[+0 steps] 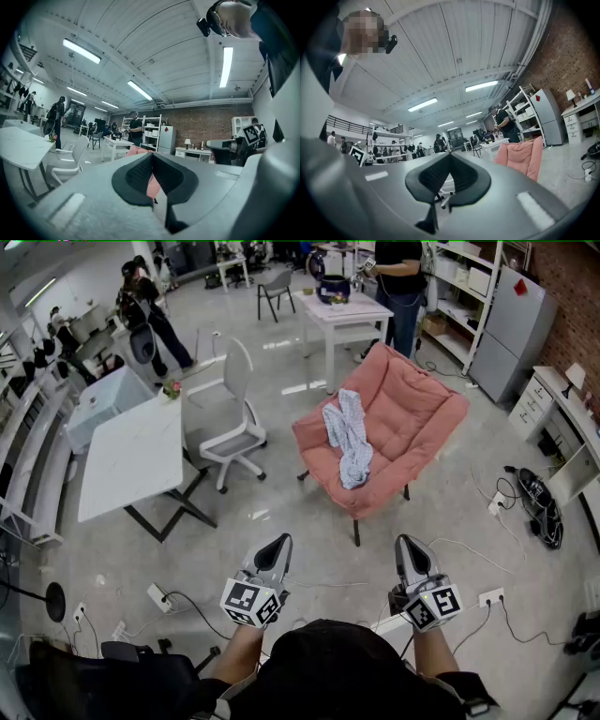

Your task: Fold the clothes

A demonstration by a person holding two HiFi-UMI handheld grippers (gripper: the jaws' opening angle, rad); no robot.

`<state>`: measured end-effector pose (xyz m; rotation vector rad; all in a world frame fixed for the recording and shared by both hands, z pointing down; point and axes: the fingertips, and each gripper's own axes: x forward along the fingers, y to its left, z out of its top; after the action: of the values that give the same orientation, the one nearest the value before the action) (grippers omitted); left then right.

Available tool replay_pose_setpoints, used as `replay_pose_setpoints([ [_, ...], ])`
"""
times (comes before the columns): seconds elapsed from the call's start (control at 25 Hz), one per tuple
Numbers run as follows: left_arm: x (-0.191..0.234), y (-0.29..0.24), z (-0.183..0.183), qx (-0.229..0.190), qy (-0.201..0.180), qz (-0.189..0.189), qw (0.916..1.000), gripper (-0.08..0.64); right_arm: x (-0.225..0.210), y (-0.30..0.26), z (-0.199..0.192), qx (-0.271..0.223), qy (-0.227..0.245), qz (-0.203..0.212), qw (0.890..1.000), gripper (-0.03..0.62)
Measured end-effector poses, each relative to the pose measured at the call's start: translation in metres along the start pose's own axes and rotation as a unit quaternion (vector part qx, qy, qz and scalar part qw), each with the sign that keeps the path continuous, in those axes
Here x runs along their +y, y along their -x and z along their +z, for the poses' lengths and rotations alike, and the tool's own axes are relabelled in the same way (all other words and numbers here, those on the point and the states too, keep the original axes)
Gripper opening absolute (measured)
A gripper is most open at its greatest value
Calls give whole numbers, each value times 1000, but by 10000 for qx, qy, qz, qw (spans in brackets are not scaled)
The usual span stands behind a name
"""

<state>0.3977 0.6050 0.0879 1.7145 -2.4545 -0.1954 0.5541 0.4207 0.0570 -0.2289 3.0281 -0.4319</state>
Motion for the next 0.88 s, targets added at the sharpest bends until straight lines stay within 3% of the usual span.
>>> replay_pose_setpoints([
  [0.64, 6, 1, 3, -19, 33, -60, 10000, 0, 0, -13, -5, 161, 144, 26, 9998, 3],
  [0.88, 20, 4, 8, -87, -32, -133, 9999, 2, 19, -32, -5, 57, 101, 165, 9998, 3],
])
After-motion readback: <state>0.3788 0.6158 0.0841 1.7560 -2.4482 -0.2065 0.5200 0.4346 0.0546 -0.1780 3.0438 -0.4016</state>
